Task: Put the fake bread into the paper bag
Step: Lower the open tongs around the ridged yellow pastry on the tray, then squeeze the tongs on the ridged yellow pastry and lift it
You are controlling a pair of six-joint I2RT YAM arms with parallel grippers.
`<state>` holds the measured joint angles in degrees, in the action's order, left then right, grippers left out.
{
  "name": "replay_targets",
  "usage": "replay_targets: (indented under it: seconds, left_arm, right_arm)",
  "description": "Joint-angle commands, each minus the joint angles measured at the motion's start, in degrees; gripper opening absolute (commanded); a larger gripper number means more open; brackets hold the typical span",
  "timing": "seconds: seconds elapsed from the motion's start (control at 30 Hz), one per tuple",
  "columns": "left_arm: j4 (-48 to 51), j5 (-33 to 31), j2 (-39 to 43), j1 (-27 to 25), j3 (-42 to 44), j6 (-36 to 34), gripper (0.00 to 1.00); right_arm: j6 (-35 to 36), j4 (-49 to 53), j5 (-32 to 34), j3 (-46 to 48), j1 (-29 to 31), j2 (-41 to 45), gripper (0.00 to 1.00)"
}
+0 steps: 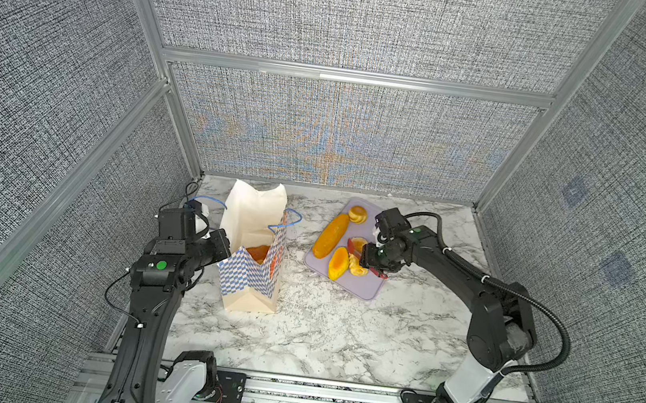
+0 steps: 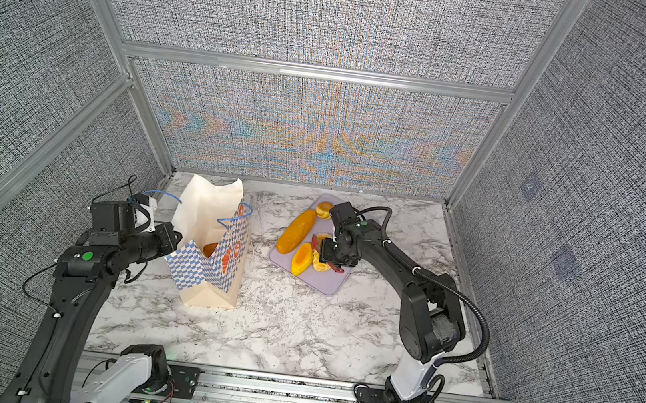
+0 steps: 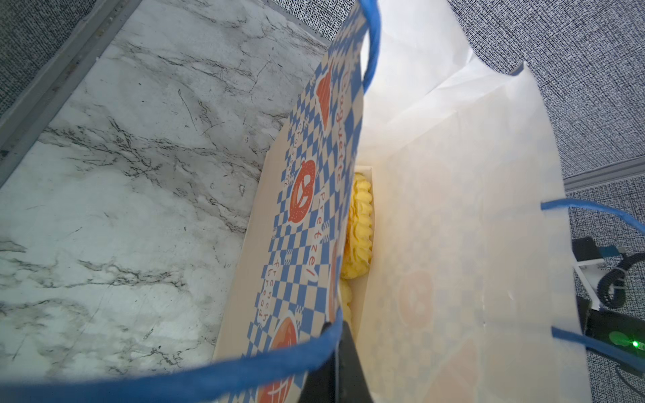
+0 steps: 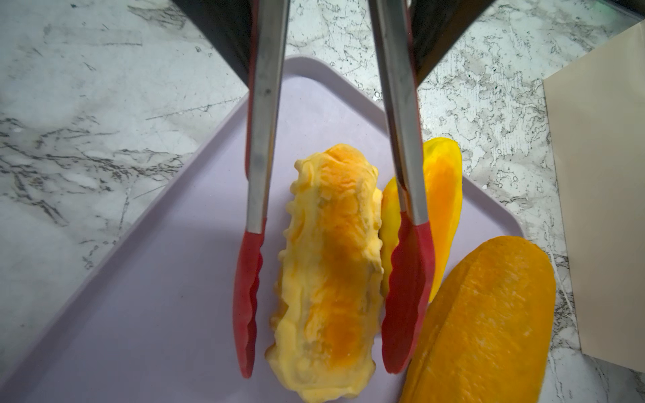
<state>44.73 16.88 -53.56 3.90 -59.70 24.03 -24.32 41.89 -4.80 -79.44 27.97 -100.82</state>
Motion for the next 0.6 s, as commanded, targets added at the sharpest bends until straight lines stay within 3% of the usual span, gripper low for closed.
replay_targets:
  seconds: [0.0,0.57]
  left_arm:
    - [-0.46,0.03,-0.05,0.06,0.11,-0.45,0.04]
    - [-0.35,-0.01,0.04,0.06,0.09,-0.43,0.04]
  right_arm:
    - [-0.30,-0.65,0.75,0.16,0.07,0.16,0.60]
    - [-0.05,0.03,1.98,0.26,-0.15,3.51,0.51]
